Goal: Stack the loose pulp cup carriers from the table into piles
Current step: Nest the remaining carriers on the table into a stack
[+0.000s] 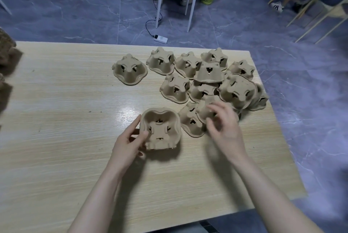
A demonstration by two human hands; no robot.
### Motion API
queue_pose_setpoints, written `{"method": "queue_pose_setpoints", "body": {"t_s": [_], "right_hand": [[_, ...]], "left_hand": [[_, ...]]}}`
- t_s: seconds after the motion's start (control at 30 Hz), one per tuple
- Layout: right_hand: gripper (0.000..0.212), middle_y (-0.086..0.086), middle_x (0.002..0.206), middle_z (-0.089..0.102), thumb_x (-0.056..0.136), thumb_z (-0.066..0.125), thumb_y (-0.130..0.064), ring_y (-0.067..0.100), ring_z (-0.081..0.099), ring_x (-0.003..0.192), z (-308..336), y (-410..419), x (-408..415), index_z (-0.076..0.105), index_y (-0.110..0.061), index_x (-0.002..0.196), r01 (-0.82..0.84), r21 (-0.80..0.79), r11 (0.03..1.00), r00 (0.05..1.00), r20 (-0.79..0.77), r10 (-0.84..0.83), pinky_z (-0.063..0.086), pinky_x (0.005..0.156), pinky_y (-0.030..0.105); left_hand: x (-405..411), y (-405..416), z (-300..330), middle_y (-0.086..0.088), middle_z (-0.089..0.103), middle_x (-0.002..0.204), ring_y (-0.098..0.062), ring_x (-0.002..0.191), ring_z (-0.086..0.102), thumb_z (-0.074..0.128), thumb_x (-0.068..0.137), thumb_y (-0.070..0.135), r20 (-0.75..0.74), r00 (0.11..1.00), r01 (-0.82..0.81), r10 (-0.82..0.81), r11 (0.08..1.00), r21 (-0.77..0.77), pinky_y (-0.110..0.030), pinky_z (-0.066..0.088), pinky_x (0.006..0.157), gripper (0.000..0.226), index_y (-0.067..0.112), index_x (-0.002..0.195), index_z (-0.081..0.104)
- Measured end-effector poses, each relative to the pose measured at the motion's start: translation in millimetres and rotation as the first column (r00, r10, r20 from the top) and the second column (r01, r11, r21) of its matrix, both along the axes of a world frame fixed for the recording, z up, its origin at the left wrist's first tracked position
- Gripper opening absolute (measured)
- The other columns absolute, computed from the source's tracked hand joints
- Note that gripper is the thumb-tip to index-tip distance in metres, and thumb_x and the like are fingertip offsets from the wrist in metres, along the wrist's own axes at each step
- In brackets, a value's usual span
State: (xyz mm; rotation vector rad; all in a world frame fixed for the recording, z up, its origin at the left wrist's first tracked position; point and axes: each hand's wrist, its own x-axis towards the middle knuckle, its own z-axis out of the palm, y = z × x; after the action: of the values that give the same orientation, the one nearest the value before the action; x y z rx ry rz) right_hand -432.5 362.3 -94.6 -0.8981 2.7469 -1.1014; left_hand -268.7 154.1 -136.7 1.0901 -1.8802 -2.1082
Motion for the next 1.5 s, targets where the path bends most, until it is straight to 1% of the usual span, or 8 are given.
{"method": "queue_pose_setpoints", "body": {"t_s": [0.27,0.6,0.73,0.9,1.07,1.2,1.3,1.5], "right_hand": [[0.063,0.005,0.134,0.055,0.086,0.065,-0.05,0.029,0.054,0.121,5.2,0.3,-69.5,0.046,-0.027,0.141,0.084,0.485,0.87,0.983,0.106,-0.153,0.046,0.098,0.043],[0.067,-0.004,0.127,0.051,0.081,0.077,-0.027,0.011,0.055,0.108,2.9,18.9,-49.4,0.046,-0.027,0.141,0.041,0.176,0.984,0.994,0.091,-0.058,0.046,0.096,0.038],[0.075,-0.009,0.124,0.049,0.082,0.074,-0.035,0.005,0.052,0.067,3.0,30.0,-34.8,0.036,-0.037,0.147,0.058,0.145,0.988,0.992,0.101,-0.073,0.05,0.077,0.031],[0.076,-0.006,0.119,0.057,0.084,0.07,-0.045,0.009,0.055,0.078,-3.9,38.0,-23.1,0.028,-0.047,0.148,0.074,0.26,0.963,0.996,0.02,-0.082,0.047,0.072,0.031],[0.039,-0.008,0.102,0.062,0.081,0.075,-0.034,0.019,0.063,0.09,-9.8,42.5,-12.1,0.064,-0.03,0.119,0.069,0.292,0.954,0.997,-0.039,-0.061,0.044,0.07,0.028],[0.063,-0.008,0.107,0.062,0.081,0.076,-0.026,0.01,0.057,0.088,-14.2,49.3,-5.9,0.051,-0.033,0.137,0.029,0.258,0.966,0.997,0.06,-0.046,0.047,0.077,0.03],[0.076,-0.006,0.089,0.056,0.084,0.072,-0.027,0.009,0.05,0.069,-11.4,51.2,-5.2,0.035,-0.04,0.148,0.052,0.276,0.96,0.996,0.059,-0.071,0.041,0.063,0.029],[0.07,-0.005,0.075,0.044,0.086,0.068,-0.026,0.006,0.044,0.06,-4.8,50.9,-0.7,0.037,-0.043,0.146,-0.009,0.371,0.929,0.998,0.06,-0.015,0.032,0.059,0.025]], "left_hand": [[-5.6,21.3,1.3,0.004,0.074,0.092,-0.003,0.056,0.057,0.065,0.094,0.016,-0.024,1.0,0.005,-0.005,1.0,0.015,-0.019,0.048,0.05,0.053,0.036,0.14,0.051],[-9.6,20.8,0.5,0.006,0.072,0.096,0.001,0.061,0.06,0.064,0.095,0.019,0.019,0.999,0.028,-0.028,1.0,0.001,-0.018,0.047,0.052,0.052,0.037,0.141,0.051],[-12.6,20.0,1.7,0.006,0.072,0.095,0.002,0.061,0.059,0.064,0.095,0.021,0.029,0.999,0.031,-0.031,0.999,-0.006,-0.019,0.047,0.054,0.05,0.038,0.14,0.052],[-14.1,20.0,2.6,0.008,0.072,0.095,0.003,0.061,0.061,0.065,0.094,0.021,0.025,0.999,0.025,-0.025,1.0,0.007,-0.018,0.048,0.054,0.049,0.041,0.137,0.052],[-15.7,18.7,0.3,0.01,0.071,0.099,0.004,0.063,0.063,0.065,0.093,0.02,0.027,0.999,0.018,-0.018,1.0,0.021,-0.017,0.048,0.057,0.05,0.039,0.137,0.053],[-16.9,17.9,0.8,0.007,0.071,0.1,0.006,0.065,0.063,0.065,0.093,0.02,0.027,0.999,0.024,-0.024,0.999,0.022,-0.016,0.047,0.056,0.05,0.039,0.138,0.052],[-16.7,17.7,1.3,0.011,0.071,0.095,0.006,0.065,0.063,0.065,0.094,0.019,0.025,0.999,0.031,-0.031,0.999,0.021,-0.016,0.047,0.057,0.05,0.039,0.137,0.052],[-16.0,17.1,3.9,0.009,0.071,0.098,0.005,0.067,0.064,0.064,0.094,0.023,0.034,0.998,0.045,-0.045,0.999,0.019,-0.016,0.047,0.056,0.05,0.043,0.137,0.05]]}}
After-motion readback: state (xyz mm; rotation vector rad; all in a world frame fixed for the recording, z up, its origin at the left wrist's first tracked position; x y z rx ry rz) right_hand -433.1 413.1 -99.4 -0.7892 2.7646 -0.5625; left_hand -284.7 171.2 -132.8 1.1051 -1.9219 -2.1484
